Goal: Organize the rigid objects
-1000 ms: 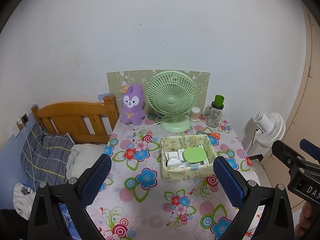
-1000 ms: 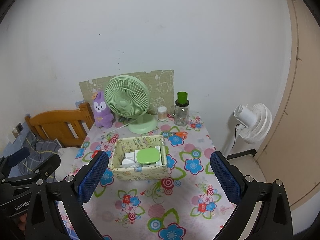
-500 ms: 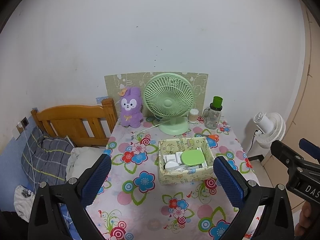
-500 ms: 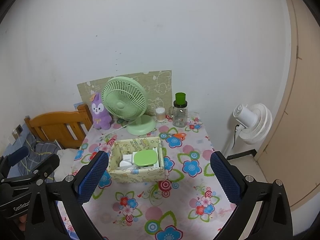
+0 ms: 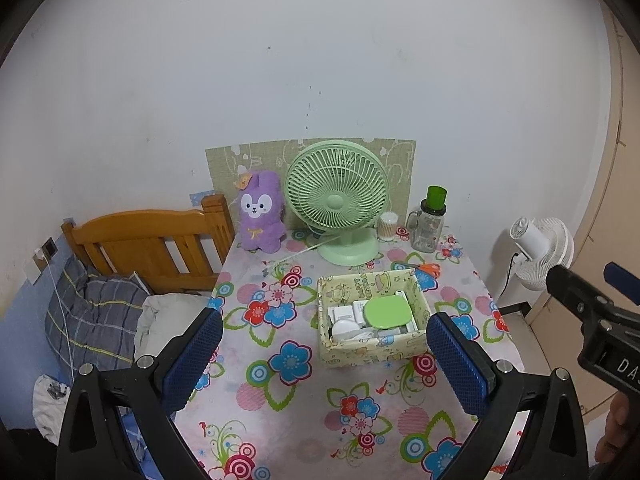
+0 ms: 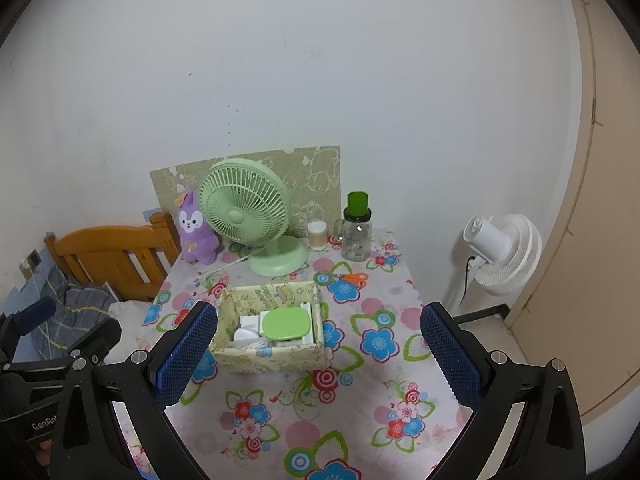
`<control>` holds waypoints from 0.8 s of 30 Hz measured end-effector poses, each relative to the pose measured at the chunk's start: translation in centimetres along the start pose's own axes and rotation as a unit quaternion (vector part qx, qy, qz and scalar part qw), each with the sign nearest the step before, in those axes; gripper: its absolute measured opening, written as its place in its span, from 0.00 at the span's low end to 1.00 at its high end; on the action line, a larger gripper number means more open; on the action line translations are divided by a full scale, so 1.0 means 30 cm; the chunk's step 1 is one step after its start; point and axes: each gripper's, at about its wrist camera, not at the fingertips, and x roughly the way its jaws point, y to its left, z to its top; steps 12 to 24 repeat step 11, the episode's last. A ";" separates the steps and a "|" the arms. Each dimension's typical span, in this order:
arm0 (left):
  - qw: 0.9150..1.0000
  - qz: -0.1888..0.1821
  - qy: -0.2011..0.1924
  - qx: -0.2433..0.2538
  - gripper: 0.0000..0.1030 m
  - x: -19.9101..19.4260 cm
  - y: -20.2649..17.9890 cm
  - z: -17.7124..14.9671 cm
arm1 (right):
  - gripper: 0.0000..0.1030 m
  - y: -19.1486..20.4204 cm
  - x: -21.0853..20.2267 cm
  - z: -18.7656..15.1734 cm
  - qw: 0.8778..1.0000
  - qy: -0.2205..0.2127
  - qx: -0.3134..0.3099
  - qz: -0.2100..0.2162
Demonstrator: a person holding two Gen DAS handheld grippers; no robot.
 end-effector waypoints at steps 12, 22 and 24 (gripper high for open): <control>0.999 -0.012 0.045 -0.023 1.00 0.084 0.051 -0.015 | 1.00 0.051 0.079 -0.017 0.999 0.040 -0.011 -0.008; 0.999 -0.012 0.045 -0.023 1.00 0.084 0.051 -0.015 | 1.00 0.051 0.079 -0.017 0.999 0.040 -0.011 -0.008; 0.999 -0.012 0.045 -0.023 1.00 0.084 0.051 -0.015 | 1.00 0.051 0.079 -0.017 0.999 0.040 -0.011 -0.008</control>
